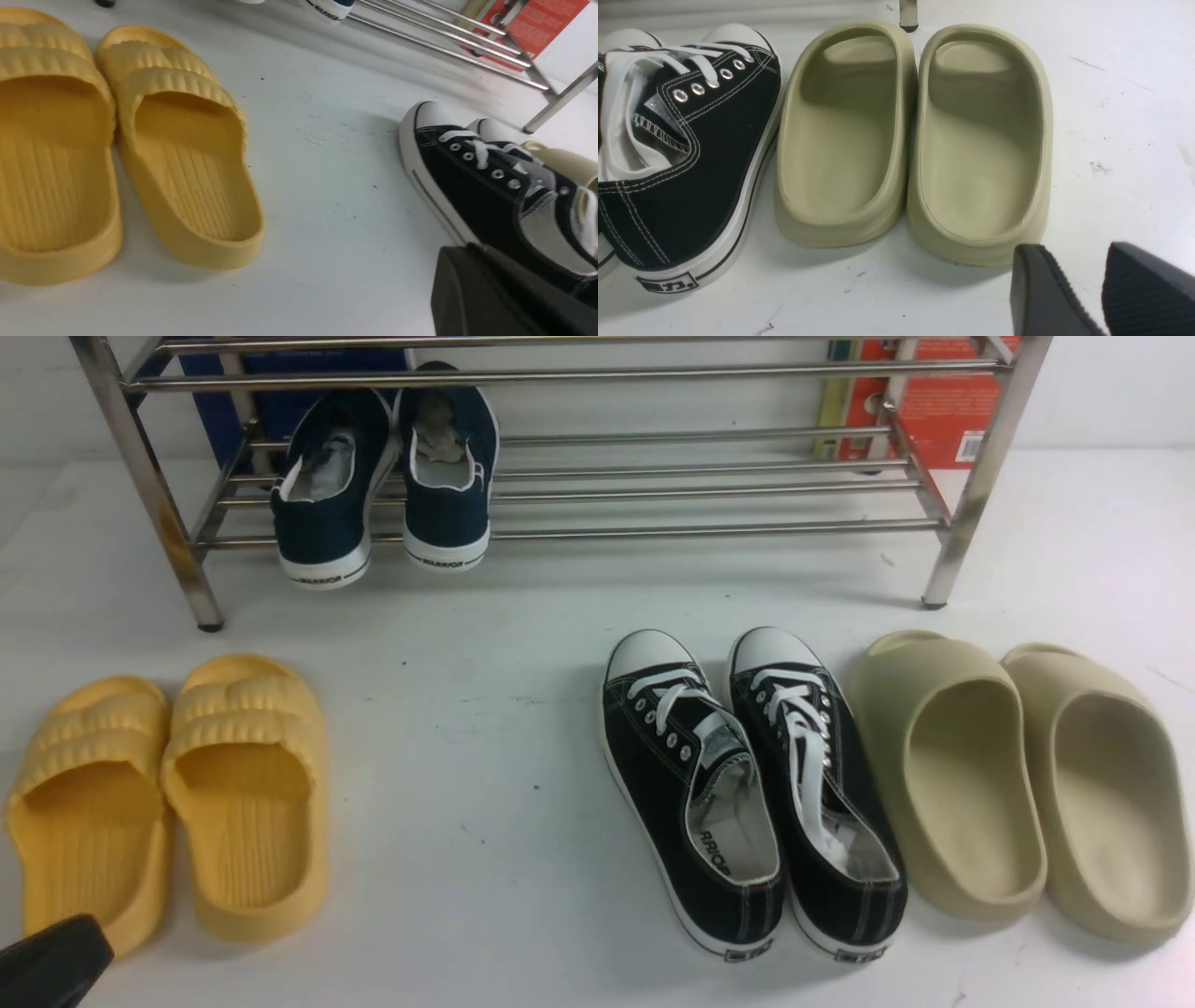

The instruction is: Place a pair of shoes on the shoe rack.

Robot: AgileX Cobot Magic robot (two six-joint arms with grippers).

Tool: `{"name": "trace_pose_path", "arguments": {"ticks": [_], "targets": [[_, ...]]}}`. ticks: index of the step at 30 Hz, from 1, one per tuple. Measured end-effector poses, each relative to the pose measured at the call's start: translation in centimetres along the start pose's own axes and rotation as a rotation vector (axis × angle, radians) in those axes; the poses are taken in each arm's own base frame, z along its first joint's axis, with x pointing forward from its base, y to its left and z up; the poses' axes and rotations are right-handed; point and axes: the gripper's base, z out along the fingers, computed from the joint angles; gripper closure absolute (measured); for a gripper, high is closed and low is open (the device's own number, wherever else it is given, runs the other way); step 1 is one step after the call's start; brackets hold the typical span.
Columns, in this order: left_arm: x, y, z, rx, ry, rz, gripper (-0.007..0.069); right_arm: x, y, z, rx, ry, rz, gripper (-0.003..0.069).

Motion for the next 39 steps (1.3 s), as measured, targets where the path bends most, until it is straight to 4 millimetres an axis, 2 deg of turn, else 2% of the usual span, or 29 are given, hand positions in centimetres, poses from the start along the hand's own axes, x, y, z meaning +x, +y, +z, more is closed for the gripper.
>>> {"name": "trace_pose_path", "arguments": {"ticks": [5,9,12,13,14,18,39], "targets": [[0.2,0.4,0.2,-0.031,0.001,0.036,0.0638,0.0,0.0,0.0,0.0,0.0,-0.001,0.0419],[1.4,1.3,0.7,-0.055,-0.088,0.088,0.0638,0.0,0.0,0.0,0.0,0.0,-0.001,0.0419],[3.5,2.7,1.5,-0.107,-0.199,0.09,0.0638,0.0,0.0,0.0,0.0,0.0,-0.001,0.0419],[3.7,2.8,1.6,-0.112,-0.197,0.088,0.0638,0.0,0.0,0.0,0.0,0.0,-0.001,0.0419],[4.9,3.6,2.4,-0.15,-0.198,0.068,0.0638,0.0,0.0,0.0,0.0,0.0,-0.001,0.0419],[7.1,5.0,3.5,-0.212,-0.14,0.022,0.0638,0.0,0.0,0.0,0.0,0.0,-0.001,0.0419],[7.5,5.1,3.6,-0.224,-0.113,0.02,0.0638,0.0,0.0,0.0,0.0,0.0,0.0,0.0419]]}}
